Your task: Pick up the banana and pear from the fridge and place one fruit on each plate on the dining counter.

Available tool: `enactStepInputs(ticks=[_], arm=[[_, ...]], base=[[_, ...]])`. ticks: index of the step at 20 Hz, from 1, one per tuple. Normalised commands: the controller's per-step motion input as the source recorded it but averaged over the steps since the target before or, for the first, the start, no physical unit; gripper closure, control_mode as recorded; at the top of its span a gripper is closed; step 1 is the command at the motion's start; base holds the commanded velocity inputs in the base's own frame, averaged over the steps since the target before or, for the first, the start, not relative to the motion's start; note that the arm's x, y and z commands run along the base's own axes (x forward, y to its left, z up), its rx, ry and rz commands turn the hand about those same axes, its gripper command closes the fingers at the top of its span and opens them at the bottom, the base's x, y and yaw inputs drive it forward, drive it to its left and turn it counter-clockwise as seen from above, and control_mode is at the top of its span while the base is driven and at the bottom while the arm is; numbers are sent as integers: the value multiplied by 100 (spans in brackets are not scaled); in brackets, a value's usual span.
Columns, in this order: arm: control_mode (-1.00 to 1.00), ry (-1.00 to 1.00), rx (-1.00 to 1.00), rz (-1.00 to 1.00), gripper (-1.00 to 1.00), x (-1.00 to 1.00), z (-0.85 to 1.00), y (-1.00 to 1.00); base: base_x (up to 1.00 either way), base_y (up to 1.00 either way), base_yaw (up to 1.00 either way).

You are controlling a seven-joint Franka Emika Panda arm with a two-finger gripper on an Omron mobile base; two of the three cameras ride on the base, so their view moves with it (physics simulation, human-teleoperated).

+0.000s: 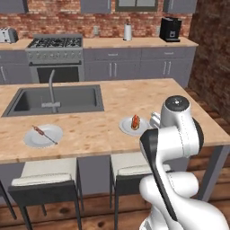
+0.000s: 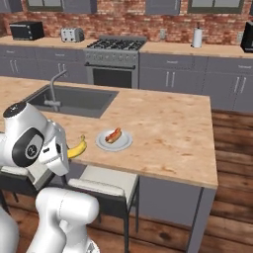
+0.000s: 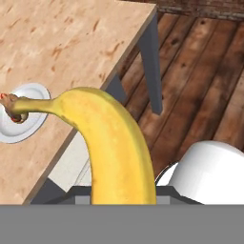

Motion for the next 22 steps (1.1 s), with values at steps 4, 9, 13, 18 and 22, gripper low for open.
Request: enactStepInputs(ticks=[4, 9, 13, 18, 22], arm=[[100, 0, 0, 0, 100, 0, 0, 0], [-100, 0, 0, 0, 100, 9, 0, -3], [-100, 0, 1, 0, 100, 60, 0, -20], [-100, 0, 5, 1, 100, 79, 0, -60], [-100, 0, 4, 3, 100, 86, 0, -43]], base=[[33, -18, 0], [19, -13, 0], [0, 0, 0], [0, 0, 0], [0, 0, 0]])
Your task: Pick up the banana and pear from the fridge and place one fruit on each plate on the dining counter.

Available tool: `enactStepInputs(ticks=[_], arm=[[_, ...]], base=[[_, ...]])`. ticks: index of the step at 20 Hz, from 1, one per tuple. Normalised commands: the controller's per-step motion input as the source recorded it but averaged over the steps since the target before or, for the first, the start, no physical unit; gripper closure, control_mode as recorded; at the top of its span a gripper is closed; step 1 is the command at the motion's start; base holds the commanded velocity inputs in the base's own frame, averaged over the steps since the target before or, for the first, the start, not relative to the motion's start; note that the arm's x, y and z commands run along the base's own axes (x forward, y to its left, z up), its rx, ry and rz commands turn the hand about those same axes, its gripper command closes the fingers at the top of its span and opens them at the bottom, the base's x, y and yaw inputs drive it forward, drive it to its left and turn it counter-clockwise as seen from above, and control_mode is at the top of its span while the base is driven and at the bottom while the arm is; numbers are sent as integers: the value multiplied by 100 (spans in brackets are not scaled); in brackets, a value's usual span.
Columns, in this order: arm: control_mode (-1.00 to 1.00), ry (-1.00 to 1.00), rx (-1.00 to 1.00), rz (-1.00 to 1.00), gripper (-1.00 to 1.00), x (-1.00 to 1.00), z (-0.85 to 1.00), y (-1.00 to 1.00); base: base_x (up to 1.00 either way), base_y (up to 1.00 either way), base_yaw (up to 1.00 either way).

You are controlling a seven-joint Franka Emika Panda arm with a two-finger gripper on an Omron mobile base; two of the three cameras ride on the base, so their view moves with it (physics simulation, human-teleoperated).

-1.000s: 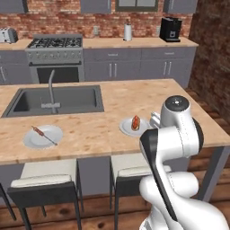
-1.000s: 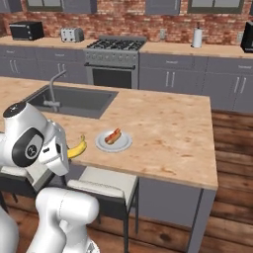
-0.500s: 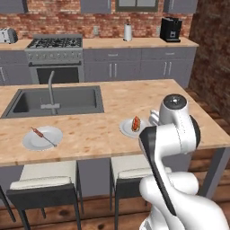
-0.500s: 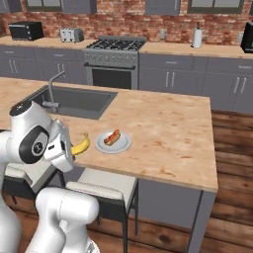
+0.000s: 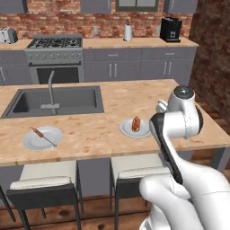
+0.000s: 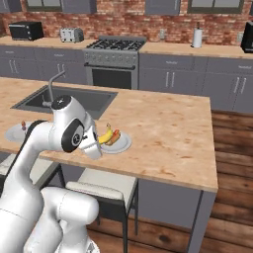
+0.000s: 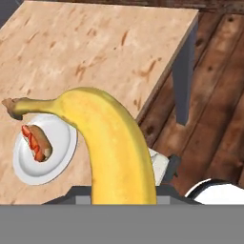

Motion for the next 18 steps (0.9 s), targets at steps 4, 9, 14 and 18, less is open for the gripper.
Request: enactStepInputs(ticks=[4, 9, 14, 18], arm=[[-100, 9, -3, 9, 100, 99, -15, 6], [-100, 17, -10, 13, 100, 86, -47, 20], [-100, 5, -2, 21, 100, 72, -59, 5], [-100, 0, 2, 25, 100, 68, -41, -13]], base=[[0, 0, 0], [0, 0, 0], [0, 0, 0], [0, 0, 0]])
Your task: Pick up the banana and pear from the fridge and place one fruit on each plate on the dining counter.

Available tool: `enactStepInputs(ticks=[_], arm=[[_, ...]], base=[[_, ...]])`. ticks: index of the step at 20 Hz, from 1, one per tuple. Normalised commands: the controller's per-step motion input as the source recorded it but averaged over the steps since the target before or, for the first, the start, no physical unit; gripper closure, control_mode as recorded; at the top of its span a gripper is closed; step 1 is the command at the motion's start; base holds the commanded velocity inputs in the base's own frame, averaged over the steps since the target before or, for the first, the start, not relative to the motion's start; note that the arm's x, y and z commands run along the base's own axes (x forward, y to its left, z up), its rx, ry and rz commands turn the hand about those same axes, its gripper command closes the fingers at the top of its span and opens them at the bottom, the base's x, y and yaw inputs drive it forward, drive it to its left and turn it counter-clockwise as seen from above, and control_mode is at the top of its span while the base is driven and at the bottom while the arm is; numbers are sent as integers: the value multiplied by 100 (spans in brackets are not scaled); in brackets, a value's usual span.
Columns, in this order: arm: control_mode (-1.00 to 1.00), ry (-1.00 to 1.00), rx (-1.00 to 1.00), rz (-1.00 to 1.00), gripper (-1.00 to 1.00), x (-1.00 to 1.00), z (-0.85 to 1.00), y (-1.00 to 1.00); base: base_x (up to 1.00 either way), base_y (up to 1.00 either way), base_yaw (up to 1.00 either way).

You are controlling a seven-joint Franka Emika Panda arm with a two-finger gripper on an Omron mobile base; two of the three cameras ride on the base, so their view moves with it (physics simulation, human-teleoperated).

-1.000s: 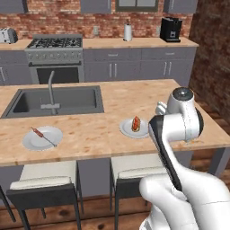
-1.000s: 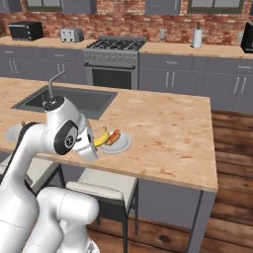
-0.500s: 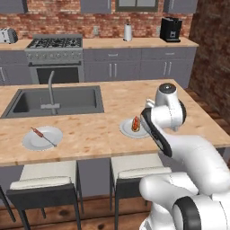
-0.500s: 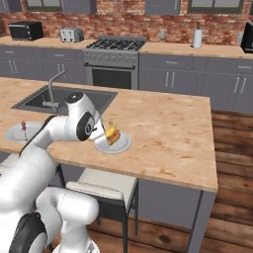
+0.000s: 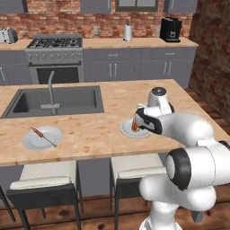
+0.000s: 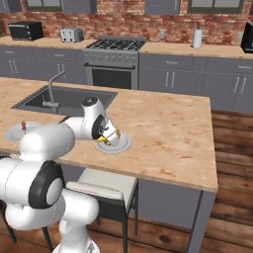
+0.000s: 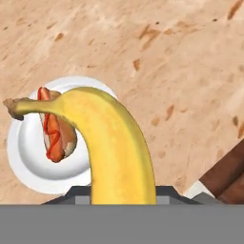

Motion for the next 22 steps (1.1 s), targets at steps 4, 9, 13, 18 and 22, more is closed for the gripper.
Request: enactStepInputs(ticks=[4, 9, 13, 18, 22], arm=[[-100, 0, 2, 20, 100, 56, -31, -6], [-100, -2, 3, 14, 100, 41, -21, -6], [-100, -1, 0, 10, 100, 20, -22, -1], [-100, 0, 0, 7, 100, 20, -23, -3], [-100, 0, 1, 6, 100, 20, -22, -13]], base=[[0, 0, 0], [0, 0, 0], [0, 0, 0], [0, 0, 0], [0, 0, 0]])
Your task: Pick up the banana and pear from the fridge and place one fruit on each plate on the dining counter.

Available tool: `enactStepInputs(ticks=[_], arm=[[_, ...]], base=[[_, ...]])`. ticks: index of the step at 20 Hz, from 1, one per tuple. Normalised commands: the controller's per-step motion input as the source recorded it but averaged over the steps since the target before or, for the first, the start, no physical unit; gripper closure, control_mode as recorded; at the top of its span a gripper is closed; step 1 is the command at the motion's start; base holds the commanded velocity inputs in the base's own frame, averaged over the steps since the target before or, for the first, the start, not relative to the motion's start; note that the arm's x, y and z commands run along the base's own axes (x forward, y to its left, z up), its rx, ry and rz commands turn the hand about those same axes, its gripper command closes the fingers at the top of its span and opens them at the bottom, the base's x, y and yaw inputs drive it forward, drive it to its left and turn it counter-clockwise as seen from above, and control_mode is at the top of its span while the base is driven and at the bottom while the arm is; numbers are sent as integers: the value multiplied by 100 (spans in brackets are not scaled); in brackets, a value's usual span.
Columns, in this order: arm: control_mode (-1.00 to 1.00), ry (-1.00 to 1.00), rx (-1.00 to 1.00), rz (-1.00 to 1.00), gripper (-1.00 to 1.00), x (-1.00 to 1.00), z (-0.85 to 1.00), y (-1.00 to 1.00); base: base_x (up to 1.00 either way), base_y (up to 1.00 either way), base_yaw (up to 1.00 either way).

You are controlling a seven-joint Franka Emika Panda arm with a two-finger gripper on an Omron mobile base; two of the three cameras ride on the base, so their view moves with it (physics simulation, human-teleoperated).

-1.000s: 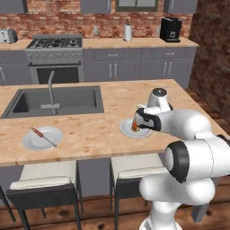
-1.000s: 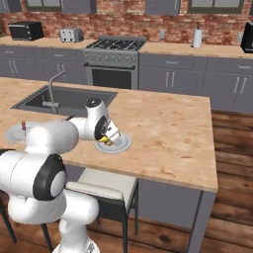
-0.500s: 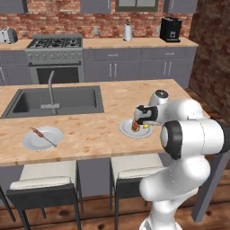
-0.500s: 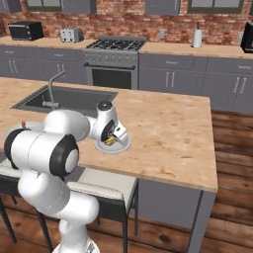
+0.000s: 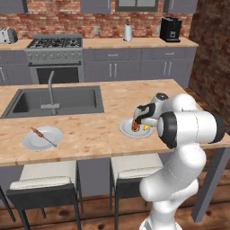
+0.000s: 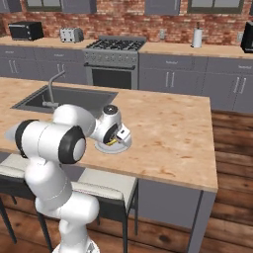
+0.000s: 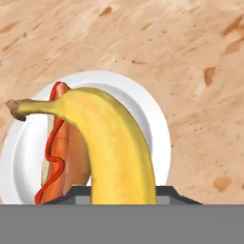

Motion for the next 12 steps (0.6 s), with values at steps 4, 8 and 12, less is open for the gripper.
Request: enactStepInputs(ticks=[4, 8, 12], arm=[[-100, 0, 2, 7, 100, 19, -19, -12], [-100, 0, 0, 6, 100, 26, -28, -3], [-100, 0, 0, 5, 100, 25, -32, -2]], base=[[0, 0, 0], [0, 0, 0], [0, 0, 0]])
